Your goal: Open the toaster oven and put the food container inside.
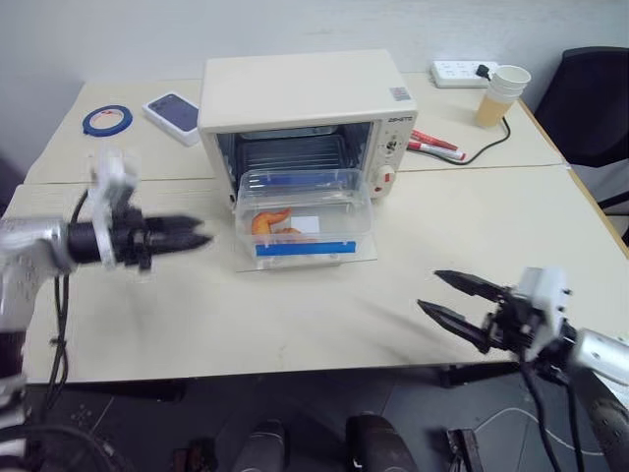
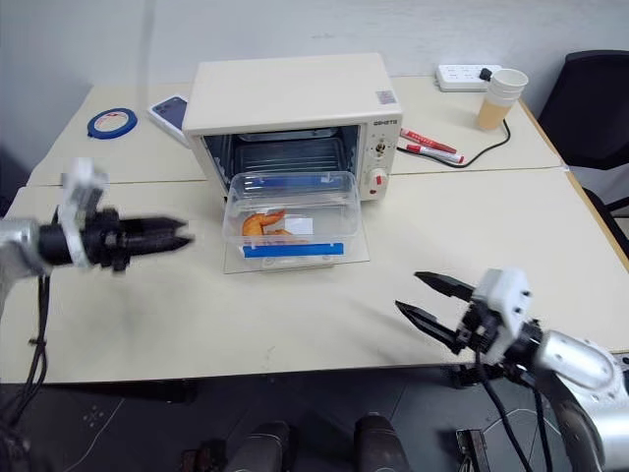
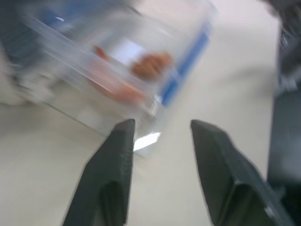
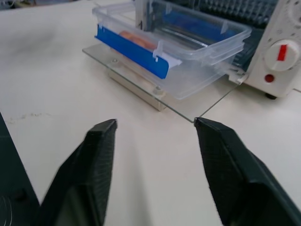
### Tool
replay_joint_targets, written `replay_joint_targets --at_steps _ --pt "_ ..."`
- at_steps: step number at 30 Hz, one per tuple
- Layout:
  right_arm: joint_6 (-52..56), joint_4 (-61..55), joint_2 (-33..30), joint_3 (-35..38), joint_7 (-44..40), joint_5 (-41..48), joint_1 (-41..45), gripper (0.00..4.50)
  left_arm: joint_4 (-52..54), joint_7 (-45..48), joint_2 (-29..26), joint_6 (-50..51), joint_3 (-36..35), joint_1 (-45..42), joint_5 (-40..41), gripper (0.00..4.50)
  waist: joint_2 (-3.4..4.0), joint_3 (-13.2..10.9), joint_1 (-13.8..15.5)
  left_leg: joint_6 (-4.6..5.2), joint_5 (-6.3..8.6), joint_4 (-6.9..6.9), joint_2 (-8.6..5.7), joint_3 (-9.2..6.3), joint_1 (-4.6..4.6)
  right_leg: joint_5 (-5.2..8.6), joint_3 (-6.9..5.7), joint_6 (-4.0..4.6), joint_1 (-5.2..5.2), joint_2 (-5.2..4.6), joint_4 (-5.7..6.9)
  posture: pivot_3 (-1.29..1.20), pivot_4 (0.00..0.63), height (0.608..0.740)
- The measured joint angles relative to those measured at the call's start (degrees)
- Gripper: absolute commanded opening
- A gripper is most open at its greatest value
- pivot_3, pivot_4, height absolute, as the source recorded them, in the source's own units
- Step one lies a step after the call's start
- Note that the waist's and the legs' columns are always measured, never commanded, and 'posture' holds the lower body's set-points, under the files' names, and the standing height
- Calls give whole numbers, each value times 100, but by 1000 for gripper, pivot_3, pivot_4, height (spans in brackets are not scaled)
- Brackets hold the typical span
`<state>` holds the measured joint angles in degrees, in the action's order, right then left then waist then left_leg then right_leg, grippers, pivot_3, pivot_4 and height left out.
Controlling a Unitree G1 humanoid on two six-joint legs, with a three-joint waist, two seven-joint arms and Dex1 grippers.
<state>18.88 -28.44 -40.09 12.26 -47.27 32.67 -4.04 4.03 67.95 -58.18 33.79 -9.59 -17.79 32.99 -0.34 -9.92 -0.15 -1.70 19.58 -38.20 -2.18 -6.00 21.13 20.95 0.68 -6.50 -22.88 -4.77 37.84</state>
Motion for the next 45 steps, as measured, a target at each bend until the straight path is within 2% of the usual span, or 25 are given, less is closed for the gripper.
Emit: replay_joint_targets --at_steps 2,5,7,13,20,24,35,45 --pt "139 219 7 -368 121 -231 442 1193 91 127 102 -550 170 376 -288 689 0 0 25 1 0 -3 -2 -16 4 0 9 0 7 -2 -1 0 150 740" --pt "195 601 84 -717 259 -523 973 409 267 44 407 -966 277 492 -465 13 0 0 76 3 0 -7 -7 -26 8 0 1 0 11 -4 -1 0 150 740" --pt "200 930 223 -881 311 -693 1317 32 299 -175 720 -1104 332 476 -567 0 0 0 73 4 0 -6 -9 -22 6 -1 -4 0 10 -1 5 0 150 740" --pt "65 1778 551 -1464 23 -1007 2276 32 285 -969 1822 -1060 779 194 -741 0 -1 0 -9 4 -1 -9 -5 -23 5 -1 -33 -1 9 8 12 0 150 740" --pt "-105 2791 1205 -1861 23 -1383 3136 32 152 -1918 2511 -866 882 -246 -1003 0 0 0 -101 3 -1 -11 -5 -20 0 -1 -40 -1 6 11 20 0 150 740" --pt "-428 3651 1499 -1874 134 -1674 3824 32 -331 -2561 2910 -843 838 -735 -1190 0 0 0 -130 3 -1 -21 -15 -24 3 -1 -49 -1 6 16 25 0 150 740" --pt "-1672 6059 2080 -1825 332 -2248 5246 32 -2256 -3372 3428 -1797 788 -2018 -1884 0 0 0 -189 3 -1 -48 -19 -10 21 -1 -51 -1 -35 15 86 0 150 740" --pt "-2548 7844 2409 -1441 850 -2389 6293 32 -2941 -3722 3842 -2285 653 -2386 -1946 0 -1 1 -331 3 -1 -56 -15 6 34 -1 -51 -1 -64 7 110 0 150 740"
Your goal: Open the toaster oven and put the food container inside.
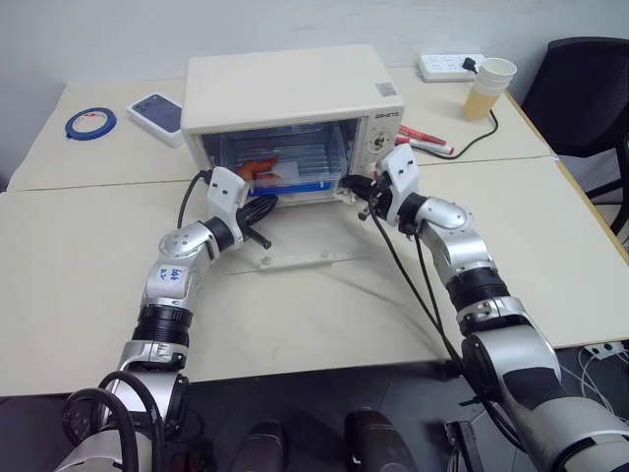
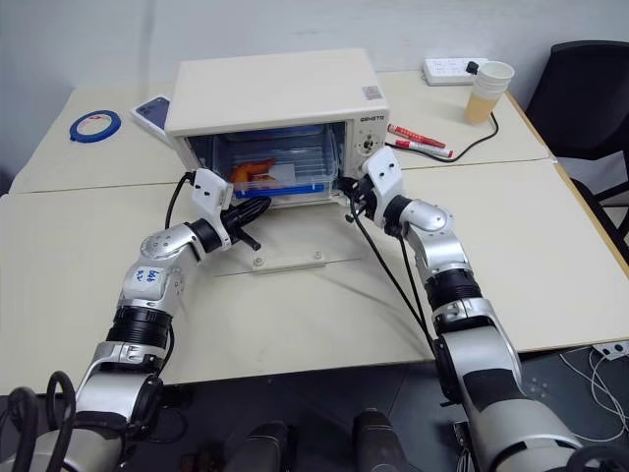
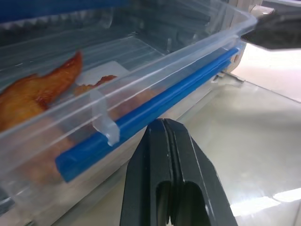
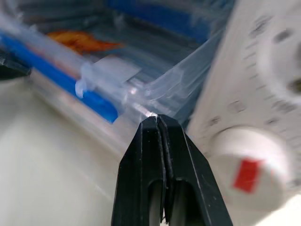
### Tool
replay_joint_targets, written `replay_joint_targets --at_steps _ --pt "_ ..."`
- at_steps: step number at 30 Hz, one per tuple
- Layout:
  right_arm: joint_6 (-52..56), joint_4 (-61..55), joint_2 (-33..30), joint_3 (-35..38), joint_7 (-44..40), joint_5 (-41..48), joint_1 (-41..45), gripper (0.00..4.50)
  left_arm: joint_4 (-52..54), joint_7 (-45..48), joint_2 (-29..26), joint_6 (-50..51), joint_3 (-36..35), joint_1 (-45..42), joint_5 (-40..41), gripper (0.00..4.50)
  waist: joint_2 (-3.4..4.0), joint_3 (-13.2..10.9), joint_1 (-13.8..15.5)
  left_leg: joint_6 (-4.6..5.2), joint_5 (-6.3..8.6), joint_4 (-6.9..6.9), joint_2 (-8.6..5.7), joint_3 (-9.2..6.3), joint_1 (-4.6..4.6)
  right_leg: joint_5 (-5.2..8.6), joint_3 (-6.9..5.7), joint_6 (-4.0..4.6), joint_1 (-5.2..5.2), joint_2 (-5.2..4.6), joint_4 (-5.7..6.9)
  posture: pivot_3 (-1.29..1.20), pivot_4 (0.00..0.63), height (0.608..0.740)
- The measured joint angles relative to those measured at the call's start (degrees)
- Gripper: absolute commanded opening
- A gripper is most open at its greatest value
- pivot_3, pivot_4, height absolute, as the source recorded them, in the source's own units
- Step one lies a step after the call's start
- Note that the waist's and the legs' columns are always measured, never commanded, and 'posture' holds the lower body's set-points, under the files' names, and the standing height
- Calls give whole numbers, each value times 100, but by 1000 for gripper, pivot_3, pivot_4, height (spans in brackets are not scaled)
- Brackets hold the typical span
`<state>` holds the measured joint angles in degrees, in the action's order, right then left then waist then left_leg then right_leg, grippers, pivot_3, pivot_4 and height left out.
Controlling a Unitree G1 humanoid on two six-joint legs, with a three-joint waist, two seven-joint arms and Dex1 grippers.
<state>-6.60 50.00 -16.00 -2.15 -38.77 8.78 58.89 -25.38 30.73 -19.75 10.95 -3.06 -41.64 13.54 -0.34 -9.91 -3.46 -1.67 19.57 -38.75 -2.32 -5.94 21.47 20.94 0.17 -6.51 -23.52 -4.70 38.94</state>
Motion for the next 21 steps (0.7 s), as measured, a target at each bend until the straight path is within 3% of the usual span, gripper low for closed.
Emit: replay_joint_targets --at_steps 5,9,15,21 --pt "-196 323 82 27 50 -93 152 32 -266 -143 91 -301 -60 -163 -46 0 0 0 0 0 0 -3 -2 0 0 0 2 0 1 -11 2 0 150 740" --pt "360 -943 -136 10 -682 172 -608 32 -126 8 29 -198 -83 -82 -22 0 0 0 22 0 1 -1 -5 -7 7 0 -2 0 0 -26 -2 0 150 740" --pt "1333 -3410 -1093 61 -1641 751 -2376 32 1067 891 -688 373 -193 802 429 0 0 0 17 0 4 1 -4 -7 13 0 1 0 -10 -29 -6 0 150 740" --pt "1470 -3558 -1745 346 -1819 772 -3076 32 2081 2197 -1694 459 -814 1979 1162 0 0 0 16 -1 4 27 1 7 -12 0 23 0 -3 -21 -32 0 150 740"
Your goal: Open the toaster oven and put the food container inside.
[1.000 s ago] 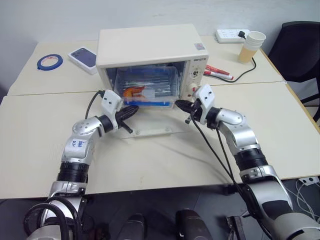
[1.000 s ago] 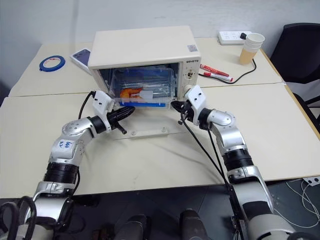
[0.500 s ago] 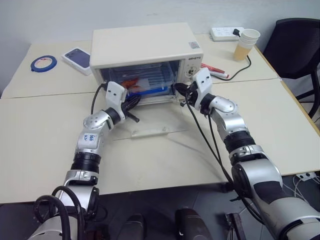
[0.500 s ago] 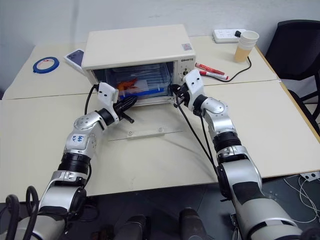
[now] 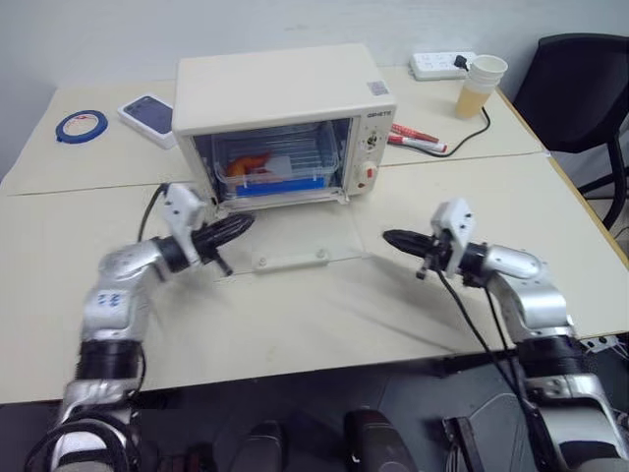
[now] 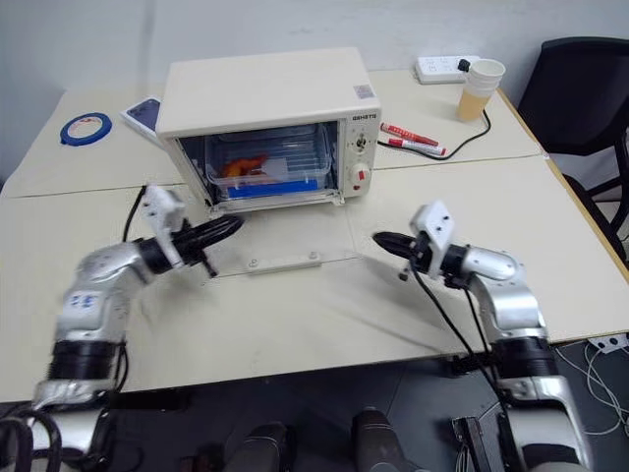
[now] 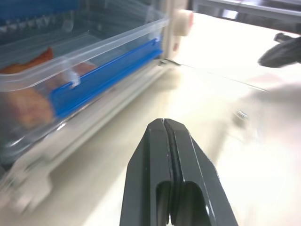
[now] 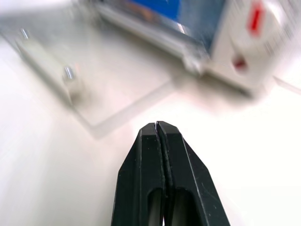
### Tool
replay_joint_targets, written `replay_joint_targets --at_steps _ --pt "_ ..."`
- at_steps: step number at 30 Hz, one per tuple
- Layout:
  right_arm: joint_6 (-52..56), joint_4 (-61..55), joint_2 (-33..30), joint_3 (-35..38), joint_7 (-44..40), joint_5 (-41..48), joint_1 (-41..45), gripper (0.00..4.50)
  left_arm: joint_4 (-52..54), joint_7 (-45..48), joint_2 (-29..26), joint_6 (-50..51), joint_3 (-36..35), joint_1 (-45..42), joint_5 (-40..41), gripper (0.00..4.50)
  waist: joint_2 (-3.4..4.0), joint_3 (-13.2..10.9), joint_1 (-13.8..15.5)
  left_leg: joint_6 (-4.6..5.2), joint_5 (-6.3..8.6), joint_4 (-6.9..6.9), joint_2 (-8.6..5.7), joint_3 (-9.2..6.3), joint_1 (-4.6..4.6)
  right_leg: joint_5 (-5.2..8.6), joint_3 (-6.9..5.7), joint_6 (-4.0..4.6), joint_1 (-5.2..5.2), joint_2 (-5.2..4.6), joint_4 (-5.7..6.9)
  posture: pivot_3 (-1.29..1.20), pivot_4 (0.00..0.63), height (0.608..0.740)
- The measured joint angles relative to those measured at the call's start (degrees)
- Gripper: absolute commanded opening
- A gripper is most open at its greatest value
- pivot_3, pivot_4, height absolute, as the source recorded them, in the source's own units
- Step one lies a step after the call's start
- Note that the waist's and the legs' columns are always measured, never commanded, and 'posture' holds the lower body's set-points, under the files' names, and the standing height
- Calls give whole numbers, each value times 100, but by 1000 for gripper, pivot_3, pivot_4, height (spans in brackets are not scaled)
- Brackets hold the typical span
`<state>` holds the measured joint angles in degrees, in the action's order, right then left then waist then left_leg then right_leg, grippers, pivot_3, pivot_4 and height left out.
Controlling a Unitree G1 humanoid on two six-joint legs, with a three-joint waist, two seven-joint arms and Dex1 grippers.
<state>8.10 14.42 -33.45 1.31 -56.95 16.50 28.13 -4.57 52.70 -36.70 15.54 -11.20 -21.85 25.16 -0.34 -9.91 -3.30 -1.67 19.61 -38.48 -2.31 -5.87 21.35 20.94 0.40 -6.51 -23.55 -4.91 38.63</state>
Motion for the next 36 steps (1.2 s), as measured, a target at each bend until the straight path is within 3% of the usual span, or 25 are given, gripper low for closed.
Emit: replay_joint_targets --at_steps 3,7,12,16,20,24,30,36 --pt "-285 440 51 -98 -74 -168 58 32 152 529 -363 -62 -326 574 251 0 0 0 12 0 0 16 0 0 -12 0 0 0 8 -1 -7 0 150 740" --pt "-718 1322 582 -283 -256 -267 433 32 128 1073 -764 70 -723 952 531 0 1 -1 14 0 0 18 -2 -1 -12 0 -3 0 8 -4 -8 0 150 740" --pt "-825 1526 1173 -549 -896 -144 739 32 195 1017 -761 203 -911 1140 652 0 2 -1 10 0 0 18 -2 -5 -11 0 -6 0 8 -4 -8 0 150 740" --pt "-620 1196 1220 -445 -1088 217 752 32 355 871 -752 337 -1103 1357 760 0 2 -1 5 0 0 19 -3 -11 -9 0 -10 0 9 -7 -6 0 150 740" --pt "-33 801 1350 -20 -873 834 911 32 451 801 -752 599 -1321 1487 1026 0 3 -1 2 -1 0 20 -1 -11 -9 0 -10 0 8 -7 -7 0 150 740" --pt "128 712 1473 334 -579 1125 1589 32 571 687 -748 764 -1364 1552 1124 0 3 -1 -9 -1 0 24 0 -11 -10 0 -10 0 5 -6 -7 0 150 740" --pt "-321 1606 1765 375 -275 886 2523 32 635 490 -556 817 -1321 1456 1163 0 3 -1 -21 -1 0 26 -2 -9 -12 0 -13 0 7 -7 3 0 150 740" --pt "-645 2074 1674 357 -314 654 2590 32 549 449 -521 774 -1240 1237 1145 0 3 -1 -15 -1 0 19 -4 -10 -10 0 -16 0 7 -9 8 0 150 740"
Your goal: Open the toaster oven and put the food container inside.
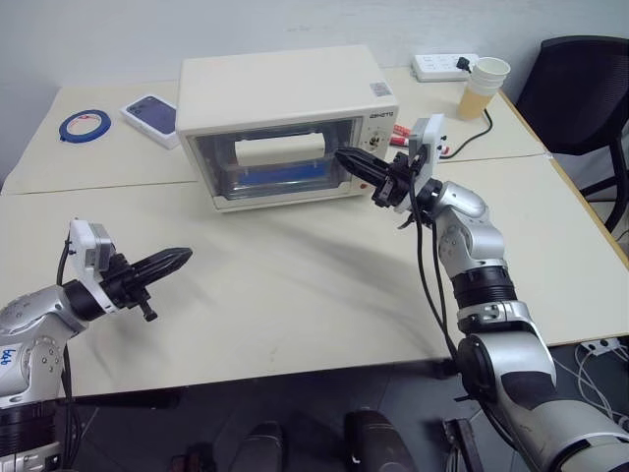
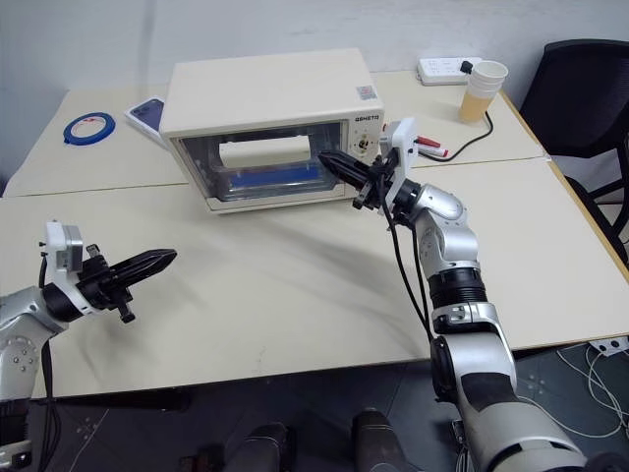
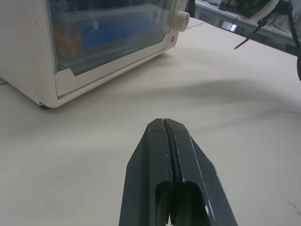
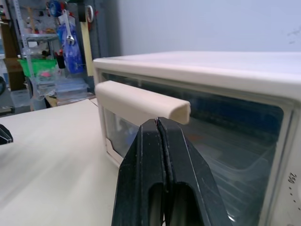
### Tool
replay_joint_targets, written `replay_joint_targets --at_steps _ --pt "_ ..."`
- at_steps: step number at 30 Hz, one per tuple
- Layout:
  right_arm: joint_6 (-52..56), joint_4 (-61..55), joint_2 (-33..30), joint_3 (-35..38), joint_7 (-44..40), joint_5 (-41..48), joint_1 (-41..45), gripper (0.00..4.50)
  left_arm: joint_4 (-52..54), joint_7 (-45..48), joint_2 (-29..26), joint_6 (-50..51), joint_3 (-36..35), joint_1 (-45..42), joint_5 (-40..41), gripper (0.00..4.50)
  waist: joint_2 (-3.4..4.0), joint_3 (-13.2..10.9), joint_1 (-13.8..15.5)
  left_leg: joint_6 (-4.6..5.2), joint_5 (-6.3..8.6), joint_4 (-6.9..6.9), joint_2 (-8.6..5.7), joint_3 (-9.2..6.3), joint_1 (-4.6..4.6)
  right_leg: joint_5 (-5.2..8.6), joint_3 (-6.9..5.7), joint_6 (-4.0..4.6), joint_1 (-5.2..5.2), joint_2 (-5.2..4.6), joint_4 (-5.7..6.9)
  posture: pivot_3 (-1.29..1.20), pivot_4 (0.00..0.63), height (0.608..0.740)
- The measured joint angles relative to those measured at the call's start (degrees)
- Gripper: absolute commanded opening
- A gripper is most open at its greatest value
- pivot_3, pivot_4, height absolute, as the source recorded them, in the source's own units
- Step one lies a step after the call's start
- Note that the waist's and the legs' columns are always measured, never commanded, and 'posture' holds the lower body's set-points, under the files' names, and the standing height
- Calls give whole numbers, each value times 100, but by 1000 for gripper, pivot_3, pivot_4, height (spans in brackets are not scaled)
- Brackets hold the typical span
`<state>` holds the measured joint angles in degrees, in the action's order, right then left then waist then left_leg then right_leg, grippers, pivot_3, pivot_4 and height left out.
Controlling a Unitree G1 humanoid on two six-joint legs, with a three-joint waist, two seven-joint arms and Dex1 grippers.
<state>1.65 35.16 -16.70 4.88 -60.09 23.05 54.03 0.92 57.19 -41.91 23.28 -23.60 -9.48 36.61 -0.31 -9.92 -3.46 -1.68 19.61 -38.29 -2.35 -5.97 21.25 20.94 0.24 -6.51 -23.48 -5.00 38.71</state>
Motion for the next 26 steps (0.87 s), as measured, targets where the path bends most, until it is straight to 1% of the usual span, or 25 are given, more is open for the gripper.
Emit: replay_joint_targets --at_steps 1,2,3,5,6,8,9,10,11,12,14,15,18,19,24,26 --pt "16 -48 -87 12 -34 4 -60 32 -17 0 -1 -15 0 -2 -4 0 0 0 -1 0 0 0 0 -1 0 0 -2 0 0 0 0 0 150 740" --pt "129 -263 -231 20 -91 42 -226 387 -42 4 -4 -31 6 -12 -18 0 0 0 9 0 0 2 0 -2 0 0 -2 0 0 -1 -3 0 150 740" --pt "311 -650 -470 26 -228 106 -549 591 -106 4 -35 -57 3 8 -62 0 0 0 15 0 0 3 1 -9 2 0 -1 0 1 -5 -2 0 150 740" --pt "566 -1226 -863 31 -431 159 -1130 1145 -192 -10 -119 -72 -23 100 -127 0 0 0 15 0 0 7 -3 -6 4 0 -5 0 -1 -21 -6 0 150 740" --pt "664 -1488 -1036 30 -535 180 -1407 1404 -194 -12 -135 -53 -36 127 -126 375 0 0 18 1 0 9 -6 -4 4 0 -5 0 -2 -24 -6 0 150 740" --pt "768 -2222 -1405 34 -756 260 -2158 1866 -132 -3 -204 62 -76 264 -92 714 0 0 28 1 0 10 -5 -4 5 0 -6 0 -1 -26 -7 0 150 740" --pt "665 -2728 -1622 83 -866 266 -2753 2111 -51 -9 -251 50 -106 434 -117 947 -1 0 29 2 1 15 -5 -3 4 0 -3 0 -1 -26 -8 0 150 740" --pt "565 -3130 -1765 165 -955 268 -3364 2495 101 -3 -329 48 -136 678 -138 1287 -1 0 34 3 2 26 -3 0 4 0 -1 0 0 -26 -17 0 150 740" --pt "538 -3285 -1799 209 -981 269 -3692 2701 166 9 -379 50 -153 836 -162 1456 -1 0 24 4 2 28 -2 8 2 0 3 0 1 -25 -16 0 150 740" --pt "512 -3481 -1800 245 -936 287 -4002 2996 296 26 -420 52 -176 1043 -198 1740 1 -1 13 8 3 21 -4 28 -1 0 7 0 -3 -25 -17 0 150 740" --pt "443 -3912 -1817 278 -902 345 -4356 3461 558 176 -483 -44 -258 1477 -246 2102 3 -2 15 10 3 13 -2 39 -19 0 11 0 5 -27 -21 0 150 740" --pt "357 -4039 -1861 282 -927 339 -4465 3771 614 244 -493 -122 -324 1660 -263 2439 3 -2 27 11 3 14 -1 36 -24 0 14 1 11 -29 -22 0 150 740" --pt "-41 -3988 -2041 357 -981 244 -4626 4500 528 315 -421 -448 -558 2243 -442 3144 3 -2 124 15 6 12 -5 30 -27 0 14 1 20 -32 -34 0 150 740" --pt "-137 -3895 -2067 454 -965 226 -4623 4500 512 298 -373 -559 -598 2283 -477 3354 3 -2 181 18 7 10 -6 30 -25 0 13 1 22 -33 -41 0 150 740" --pt "-320 -3812 -2084 472 -984 225 -4583 4500 554 66 -307 -823 -773 2345 -599 4401 -1 0 326 21 8 10 -7 13 -23 -1 -1 1 42 -36 -68 0 150 740" --pt "-370 -3762 -2084 461 -986 225 -4600 4500 584 -10 -216 -964 -779 2387 -667 4486 -1 0 337 24 10 10 -7 13 -24 -2 -4 0 48 -37 -74 0 150 740"
